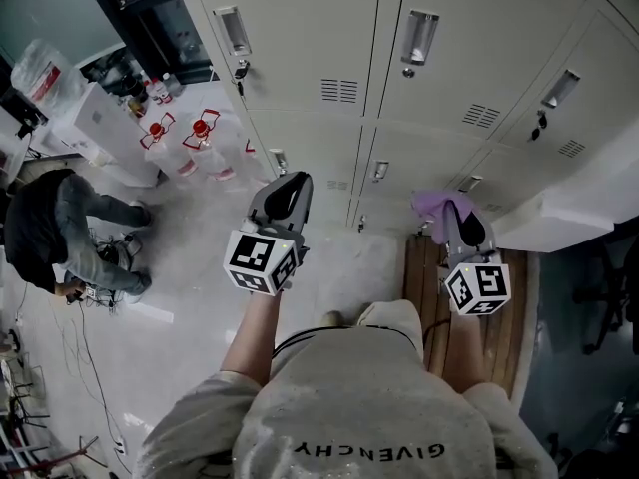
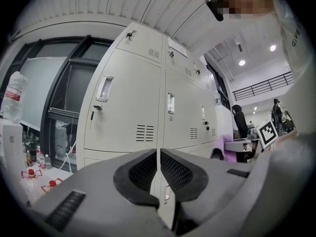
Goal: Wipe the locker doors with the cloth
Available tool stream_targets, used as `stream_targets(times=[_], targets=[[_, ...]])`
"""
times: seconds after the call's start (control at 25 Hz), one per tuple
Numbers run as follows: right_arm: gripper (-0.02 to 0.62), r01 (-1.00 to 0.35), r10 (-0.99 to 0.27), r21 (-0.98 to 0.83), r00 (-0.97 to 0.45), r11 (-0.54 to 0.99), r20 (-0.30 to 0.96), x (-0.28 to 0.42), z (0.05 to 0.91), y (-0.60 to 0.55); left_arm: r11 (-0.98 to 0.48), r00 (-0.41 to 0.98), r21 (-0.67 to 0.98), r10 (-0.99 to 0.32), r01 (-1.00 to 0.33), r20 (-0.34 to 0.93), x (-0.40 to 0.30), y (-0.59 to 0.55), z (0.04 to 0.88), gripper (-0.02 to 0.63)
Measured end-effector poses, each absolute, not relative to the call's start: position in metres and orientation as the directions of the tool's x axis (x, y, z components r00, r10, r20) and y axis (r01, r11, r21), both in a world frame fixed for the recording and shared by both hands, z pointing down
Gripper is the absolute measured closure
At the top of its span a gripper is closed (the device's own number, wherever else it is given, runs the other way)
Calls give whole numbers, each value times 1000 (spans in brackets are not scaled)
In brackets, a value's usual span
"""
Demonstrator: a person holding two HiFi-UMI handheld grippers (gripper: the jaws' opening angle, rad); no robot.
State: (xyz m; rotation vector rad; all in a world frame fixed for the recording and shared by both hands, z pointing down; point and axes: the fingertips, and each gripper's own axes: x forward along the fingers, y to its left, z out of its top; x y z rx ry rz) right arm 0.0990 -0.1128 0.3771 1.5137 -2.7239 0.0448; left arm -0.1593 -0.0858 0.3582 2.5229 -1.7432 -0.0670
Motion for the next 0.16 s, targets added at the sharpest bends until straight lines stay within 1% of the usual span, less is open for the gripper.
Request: stream_targets(times=[0.16], targets=[[537,-852,-850,-22,-524,524,50,100,385,-119,-358,360,88,-933,-930,9,-158,-92,361,588]])
